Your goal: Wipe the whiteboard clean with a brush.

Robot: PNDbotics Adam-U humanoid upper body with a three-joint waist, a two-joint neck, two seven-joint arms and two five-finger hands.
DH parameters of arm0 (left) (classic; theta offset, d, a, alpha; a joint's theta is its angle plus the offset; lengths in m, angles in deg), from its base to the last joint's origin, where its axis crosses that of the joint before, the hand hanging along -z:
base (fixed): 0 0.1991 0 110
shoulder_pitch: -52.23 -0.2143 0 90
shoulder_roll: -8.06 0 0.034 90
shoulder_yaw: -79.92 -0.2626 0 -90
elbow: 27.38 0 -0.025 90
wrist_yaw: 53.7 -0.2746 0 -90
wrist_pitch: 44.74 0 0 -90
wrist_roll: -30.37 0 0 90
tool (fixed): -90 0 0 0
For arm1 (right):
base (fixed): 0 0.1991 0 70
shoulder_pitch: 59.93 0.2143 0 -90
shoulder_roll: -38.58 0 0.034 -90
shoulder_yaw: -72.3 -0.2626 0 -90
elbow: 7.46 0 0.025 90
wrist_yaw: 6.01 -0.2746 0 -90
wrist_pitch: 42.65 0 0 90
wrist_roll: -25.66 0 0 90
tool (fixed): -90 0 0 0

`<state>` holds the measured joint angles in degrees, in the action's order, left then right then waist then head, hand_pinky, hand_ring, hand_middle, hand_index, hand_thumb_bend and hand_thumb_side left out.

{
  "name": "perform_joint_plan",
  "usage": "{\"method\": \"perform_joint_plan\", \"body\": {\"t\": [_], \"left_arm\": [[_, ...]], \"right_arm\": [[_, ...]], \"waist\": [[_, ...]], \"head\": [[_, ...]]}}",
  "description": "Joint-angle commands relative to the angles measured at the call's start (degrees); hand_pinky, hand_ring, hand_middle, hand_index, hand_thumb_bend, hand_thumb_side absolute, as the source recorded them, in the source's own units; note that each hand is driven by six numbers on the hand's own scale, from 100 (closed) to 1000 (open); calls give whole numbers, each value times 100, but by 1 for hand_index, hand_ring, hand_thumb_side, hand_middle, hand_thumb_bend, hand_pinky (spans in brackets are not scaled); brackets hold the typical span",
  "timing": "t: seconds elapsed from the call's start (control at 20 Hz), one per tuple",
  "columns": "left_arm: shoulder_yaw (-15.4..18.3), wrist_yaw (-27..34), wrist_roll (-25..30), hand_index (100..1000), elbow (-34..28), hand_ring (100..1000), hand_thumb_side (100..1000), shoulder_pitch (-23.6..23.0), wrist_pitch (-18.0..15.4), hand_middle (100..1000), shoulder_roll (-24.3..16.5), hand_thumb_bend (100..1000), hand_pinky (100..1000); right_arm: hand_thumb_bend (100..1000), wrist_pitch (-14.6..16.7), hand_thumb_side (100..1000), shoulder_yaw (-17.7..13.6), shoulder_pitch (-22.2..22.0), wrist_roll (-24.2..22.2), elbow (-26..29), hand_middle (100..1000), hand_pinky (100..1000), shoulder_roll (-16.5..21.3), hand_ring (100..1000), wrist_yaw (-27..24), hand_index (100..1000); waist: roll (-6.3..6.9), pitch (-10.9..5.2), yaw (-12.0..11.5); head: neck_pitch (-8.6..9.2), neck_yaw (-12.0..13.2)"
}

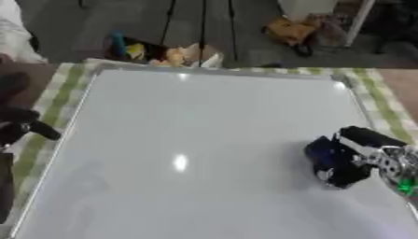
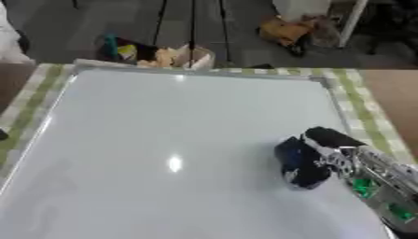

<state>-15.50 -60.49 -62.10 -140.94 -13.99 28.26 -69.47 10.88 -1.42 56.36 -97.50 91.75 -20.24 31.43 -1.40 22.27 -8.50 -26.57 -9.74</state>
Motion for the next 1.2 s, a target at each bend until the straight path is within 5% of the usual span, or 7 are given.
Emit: {"method": "perform_joint_plan", "body": {"t": [0.05, 0.7, 0.75, 0.8, 1.2], "left_arm": [[-30, -20, 4, 625, -103, 921, 980, 59, 0, 808, -45, 100, 465], [-34, -20, 13, 625, -103, 920, 977, 83, -3, 807, -55, 100, 465], [-35, -20, 14, 625, -103, 920, 977, 83, -4, 807, -57, 100, 464], [-35, -20, 15, 625, -103, 920, 977, 80, -3, 807, -58, 100, 465], [-38, -20, 28, 626, -103, 920, 977, 57, 3, 807, -61, 100, 465]], "right_arm": [[100, -944, 296, 7, -30, -872, -345, 405, 228, 65, 421, -8, 194], [100, -1039, 297, -207, -31, -596, -494, 392, 212, 73, 409, -137, 190], [100, -1067, 364, -222, -27, -577, -467, 390, 210, 88, 407, -180, 190], [100, -1096, 296, -235, -18, -565, -445, 389, 209, 103, 406, -234, 190], [100, -1381, 288, -451, 220, -505, -448, 365, 194, 185, 388, -1085, 184]], "waist": [[28, -73, -5], [72, -80, 27], [71, -85, 33], [68, -91, 40], [47, -143, 76]], "head": [[56, -13], [53, 23], [52, 24], [51, 25], [62, 44]]}}
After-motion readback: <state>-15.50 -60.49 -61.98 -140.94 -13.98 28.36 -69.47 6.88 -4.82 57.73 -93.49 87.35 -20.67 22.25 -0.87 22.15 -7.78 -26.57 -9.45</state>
